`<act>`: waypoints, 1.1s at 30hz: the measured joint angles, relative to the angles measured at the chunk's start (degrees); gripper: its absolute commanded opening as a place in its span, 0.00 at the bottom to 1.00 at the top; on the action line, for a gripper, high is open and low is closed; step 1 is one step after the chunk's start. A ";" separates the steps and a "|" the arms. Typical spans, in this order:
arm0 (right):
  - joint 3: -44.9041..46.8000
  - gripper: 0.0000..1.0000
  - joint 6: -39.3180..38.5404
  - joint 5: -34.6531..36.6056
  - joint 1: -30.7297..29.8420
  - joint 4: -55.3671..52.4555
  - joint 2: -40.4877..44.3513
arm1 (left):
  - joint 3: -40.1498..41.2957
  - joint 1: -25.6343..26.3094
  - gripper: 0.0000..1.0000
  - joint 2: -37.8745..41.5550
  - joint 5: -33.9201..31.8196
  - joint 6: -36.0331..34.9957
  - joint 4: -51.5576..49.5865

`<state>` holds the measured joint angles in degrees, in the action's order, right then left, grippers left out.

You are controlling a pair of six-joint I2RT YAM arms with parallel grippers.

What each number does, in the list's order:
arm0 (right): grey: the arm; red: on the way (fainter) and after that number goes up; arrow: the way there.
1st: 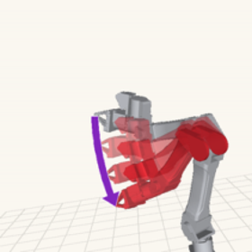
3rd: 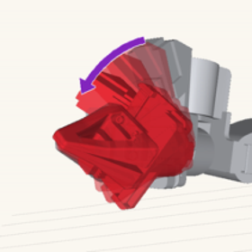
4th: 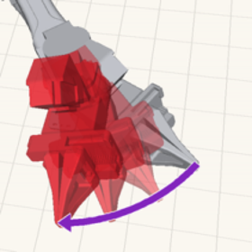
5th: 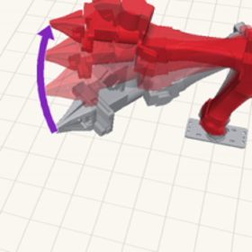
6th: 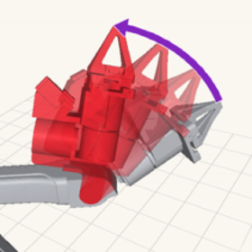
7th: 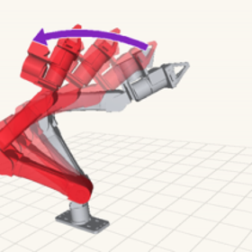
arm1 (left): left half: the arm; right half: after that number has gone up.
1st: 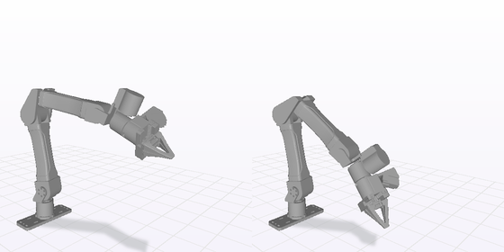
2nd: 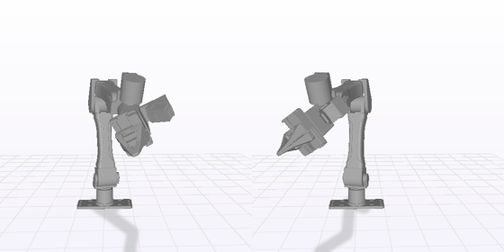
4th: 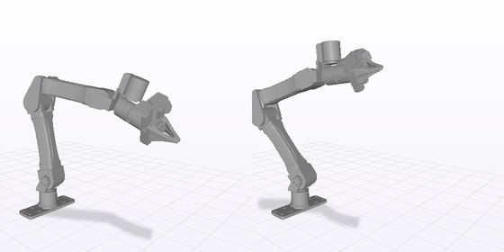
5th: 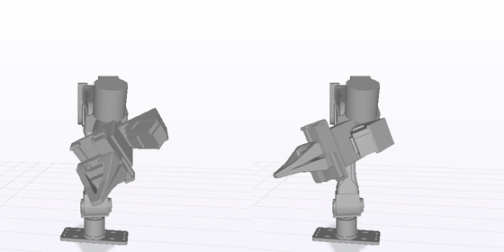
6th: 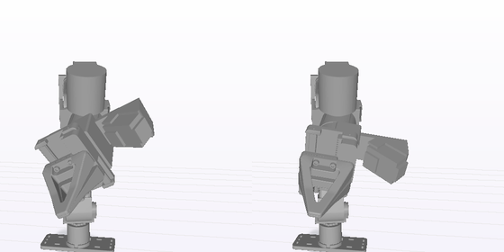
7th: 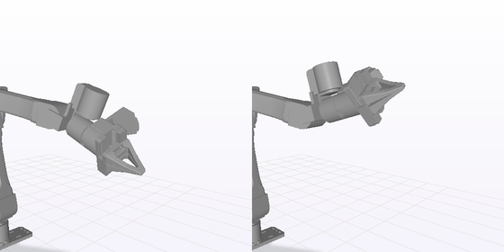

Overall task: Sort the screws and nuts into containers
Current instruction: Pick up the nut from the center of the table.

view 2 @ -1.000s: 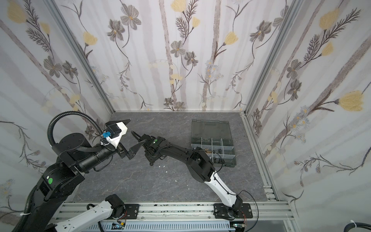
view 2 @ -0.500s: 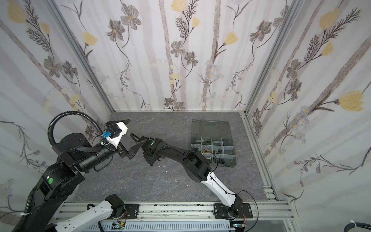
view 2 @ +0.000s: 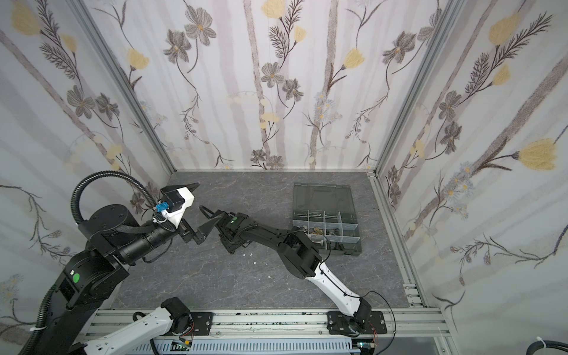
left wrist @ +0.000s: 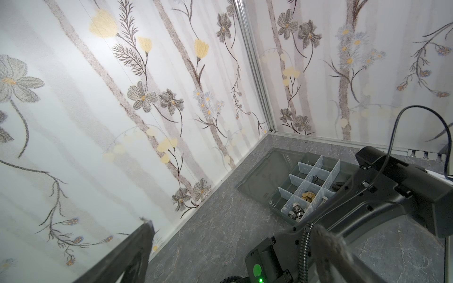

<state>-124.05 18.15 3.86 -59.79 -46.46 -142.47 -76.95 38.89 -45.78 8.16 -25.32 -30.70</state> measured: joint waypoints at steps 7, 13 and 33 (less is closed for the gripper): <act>-0.04 0.34 0.24 0.83 -0.09 -0.26 -0.09 | 0.04 0.00 1.00 -0.02 0.00 0.00 0.00; -0.04 0.39 0.17 1.62 -0.48 -1.25 -0.09 | 0.11 0.00 1.00 0.00 0.00 0.00 0.00; 2.38 0.23 0.17 2.64 -1.38 0.04 1.07 | 0.35 0.00 1.00 0.59 -0.04 -0.02 0.02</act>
<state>-121.67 18.33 6.50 -61.17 -46.41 -141.40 -76.60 38.89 -45.19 8.12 -25.34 -30.68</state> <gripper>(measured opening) 0.251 0.998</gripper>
